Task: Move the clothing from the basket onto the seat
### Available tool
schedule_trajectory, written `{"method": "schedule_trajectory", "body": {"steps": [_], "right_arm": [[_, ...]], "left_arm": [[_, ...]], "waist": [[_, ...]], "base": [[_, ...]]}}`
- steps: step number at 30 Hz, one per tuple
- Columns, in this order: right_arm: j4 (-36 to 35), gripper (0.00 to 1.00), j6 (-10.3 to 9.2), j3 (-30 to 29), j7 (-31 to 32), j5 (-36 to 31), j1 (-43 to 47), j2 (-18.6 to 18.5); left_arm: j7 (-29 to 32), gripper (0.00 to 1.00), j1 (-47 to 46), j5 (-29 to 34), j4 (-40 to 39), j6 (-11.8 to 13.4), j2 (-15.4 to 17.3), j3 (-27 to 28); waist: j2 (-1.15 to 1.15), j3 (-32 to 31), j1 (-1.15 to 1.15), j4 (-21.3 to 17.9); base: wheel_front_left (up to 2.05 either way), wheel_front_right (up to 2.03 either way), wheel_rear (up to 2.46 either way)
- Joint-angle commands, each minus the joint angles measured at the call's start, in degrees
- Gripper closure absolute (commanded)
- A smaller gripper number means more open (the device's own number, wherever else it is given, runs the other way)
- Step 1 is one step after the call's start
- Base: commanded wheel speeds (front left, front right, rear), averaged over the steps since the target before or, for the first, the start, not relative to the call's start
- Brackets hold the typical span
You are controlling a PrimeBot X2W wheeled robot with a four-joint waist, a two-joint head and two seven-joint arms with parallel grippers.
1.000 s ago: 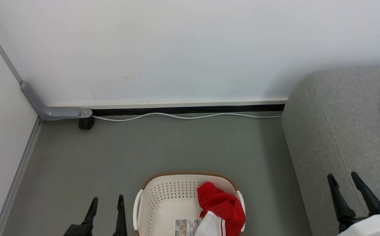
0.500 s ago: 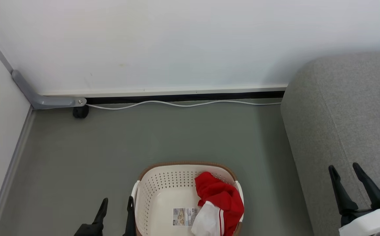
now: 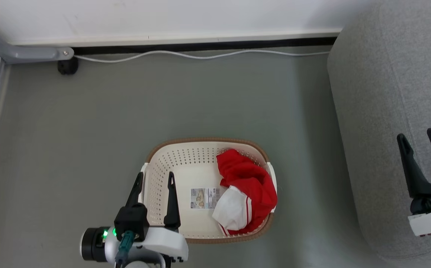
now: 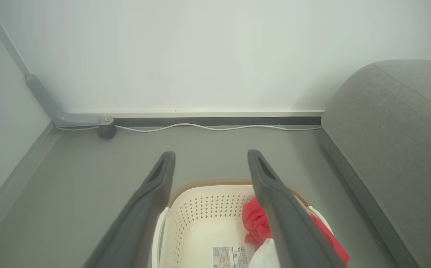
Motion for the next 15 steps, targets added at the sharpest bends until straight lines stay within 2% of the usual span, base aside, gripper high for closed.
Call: {"method": "schedule_trajectory", "body": {"steps": [1, 8, 15], "right_arm": [[-2.21, 0.00, 0.17, 0.17, -0.34, 0.73, -1.15, -2.27], [-6.66, 0.00, 0.17, -0.69, -0.34, 3.24, -4.08, -5.25], [-10.93, 0.00, 0.17, -1.05, -0.34, 4.77, -7.99, -7.34]], "left_arm": [[-0.35, 0.00, -2.92, -0.18, -1.28, 1.13, 0.13, 0.94], [-0.35, 0.00, -10.41, -1.46, 0.60, 5.41, 0.13, -3.82], [-0.35, 0.00, -18.51, -3.84, 4.46, 7.69, 0.13, -8.85]], "waist": [[0.00, 4.51, 0.01, -0.51], [0.00, 13.99, 0.01, -0.84], [0.00, 23.09, 0.01, -1.50]], "base": [[0.00, 0.00, 0.00], [0.00, 0.00, 0.00], [0.00, 0.00, 0.00]]}}
